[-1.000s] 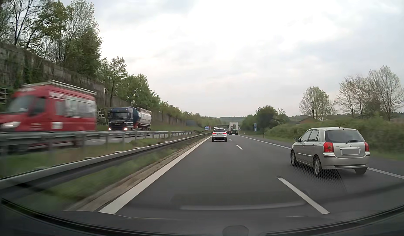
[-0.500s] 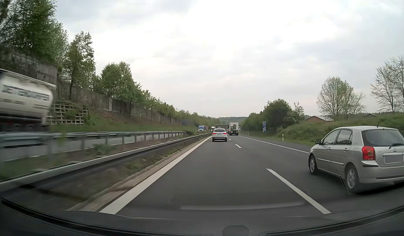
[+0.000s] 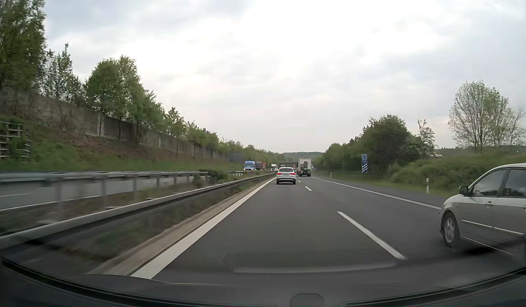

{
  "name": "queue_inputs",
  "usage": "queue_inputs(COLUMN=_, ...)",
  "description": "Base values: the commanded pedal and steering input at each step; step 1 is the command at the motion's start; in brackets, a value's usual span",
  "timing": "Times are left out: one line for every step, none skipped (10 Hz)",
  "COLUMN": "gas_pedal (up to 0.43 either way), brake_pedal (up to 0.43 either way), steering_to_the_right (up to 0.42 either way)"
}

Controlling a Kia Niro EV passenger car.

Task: Follow the waypoints while adhering to traffic rules and regulations

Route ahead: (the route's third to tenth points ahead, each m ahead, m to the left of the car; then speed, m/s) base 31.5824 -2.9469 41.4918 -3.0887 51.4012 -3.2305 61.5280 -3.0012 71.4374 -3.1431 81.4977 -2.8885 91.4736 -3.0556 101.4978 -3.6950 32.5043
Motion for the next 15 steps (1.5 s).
queue_inputs(gas_pedal=0.177, brake_pedal=0.000, steering_to_the_right=0.001)
queue_inputs(gas_pedal=0.169, brake_pedal=0.000, steering_to_the_right=0.001)
queue_inputs(gas_pedal=0.157, brake_pedal=0.000, steering_to_the_right=0.001)
queue_inputs(gas_pedal=0.150, brake_pedal=0.000, steering_to_the_right=0.001)
queue_inputs(gas_pedal=0.150, brake_pedal=0.000, steering_to_the_right=0.001)
queue_inputs(gas_pedal=0.150, brake_pedal=0.000, steering_to_the_right=0.001)
queue_inputs(gas_pedal=0.150, brake_pedal=0.000, steering_to_the_right=0.001)
queue_inputs(gas_pedal=0.150, brake_pedal=0.000, steering_to_the_right=0.001)
queue_inputs(gas_pedal=0.138, brake_pedal=0.000, steering_to_the_right=0.001)
queue_inputs(gas_pedal=0.138, brake_pedal=0.000, steering_to_the_right=0.001)
queue_inputs(gas_pedal=0.138, brake_pedal=0.000, steering_to_the_right=0.001)
queue_inputs(gas_pedal=0.130, brake_pedal=0.000, steering_to_the_right=0.001)
queue_inputs(gas_pedal=0.130, brake_pedal=0.000, steering_to_the_right=0.001)
queue_inputs(gas_pedal=0.130, brake_pedal=0.000, steering_to_the_right=0.001)
queue_inputs(gas_pedal=0.130, brake_pedal=0.000, steering_to_the_right=0.001)
